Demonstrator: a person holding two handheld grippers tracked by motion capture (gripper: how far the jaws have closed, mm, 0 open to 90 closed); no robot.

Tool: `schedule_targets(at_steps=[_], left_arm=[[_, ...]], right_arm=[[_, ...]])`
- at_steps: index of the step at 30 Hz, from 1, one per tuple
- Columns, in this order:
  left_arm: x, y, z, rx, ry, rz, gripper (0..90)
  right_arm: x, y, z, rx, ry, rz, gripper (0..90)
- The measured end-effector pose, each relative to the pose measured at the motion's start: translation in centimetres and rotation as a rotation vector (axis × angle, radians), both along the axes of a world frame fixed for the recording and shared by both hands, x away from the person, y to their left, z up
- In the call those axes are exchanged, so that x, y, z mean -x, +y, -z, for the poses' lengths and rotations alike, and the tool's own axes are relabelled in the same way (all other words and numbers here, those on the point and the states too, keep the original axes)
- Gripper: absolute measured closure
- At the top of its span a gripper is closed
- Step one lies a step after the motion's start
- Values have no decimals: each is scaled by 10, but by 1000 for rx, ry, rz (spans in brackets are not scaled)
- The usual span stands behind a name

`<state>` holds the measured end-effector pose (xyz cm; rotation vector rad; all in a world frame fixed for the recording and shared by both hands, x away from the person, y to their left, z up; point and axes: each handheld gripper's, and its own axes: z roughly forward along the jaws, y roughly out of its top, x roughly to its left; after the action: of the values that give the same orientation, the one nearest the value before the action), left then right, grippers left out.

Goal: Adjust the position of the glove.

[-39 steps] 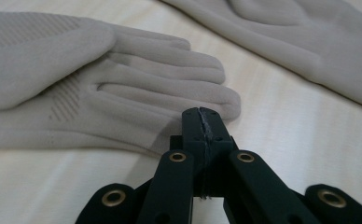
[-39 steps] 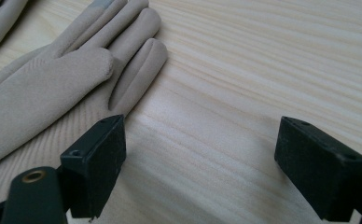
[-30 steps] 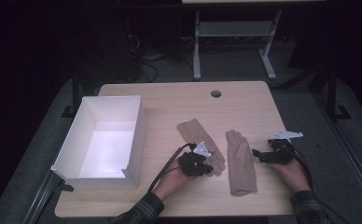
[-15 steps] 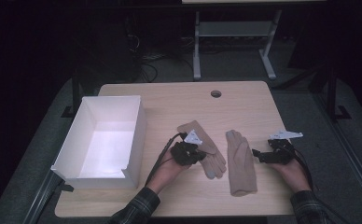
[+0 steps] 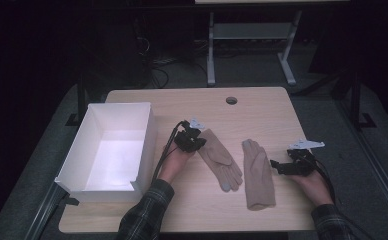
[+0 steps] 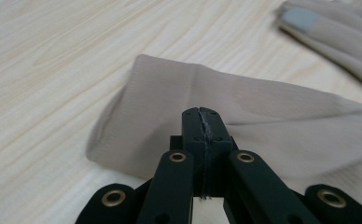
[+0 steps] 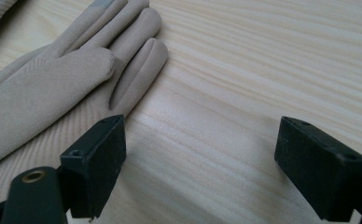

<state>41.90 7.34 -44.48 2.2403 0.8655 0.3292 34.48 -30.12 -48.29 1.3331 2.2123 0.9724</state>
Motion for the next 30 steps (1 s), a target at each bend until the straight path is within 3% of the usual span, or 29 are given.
schedule_targets(at_steps=[7, 9, 11, 15, 27, 30], left_arm=[[-10, 1, 15, -71, 19, -28, 897], [-7, 4, 16, -63, 18, -42, 897], [-4, 5, 15, -92, 12, -44, 897], [3, 8, 13, -105, 20, -55, 897], [48, 34, 10, -62, 101, -92, 897], [66, 40, 10, -49, 125, -104, 897]], right_arm=[[0, 0, 0, 0, 0, -1, 161], [0, 0, 0, 0, 0, -1, 161], [0, 0, 0, 0, -1, -2, 161], [0, 0, 0, 0, -1, -2, 161], [0, 0, 0, 0, -1, -3, 161], [0, 0, 0, 0, 0, -2, 160]])
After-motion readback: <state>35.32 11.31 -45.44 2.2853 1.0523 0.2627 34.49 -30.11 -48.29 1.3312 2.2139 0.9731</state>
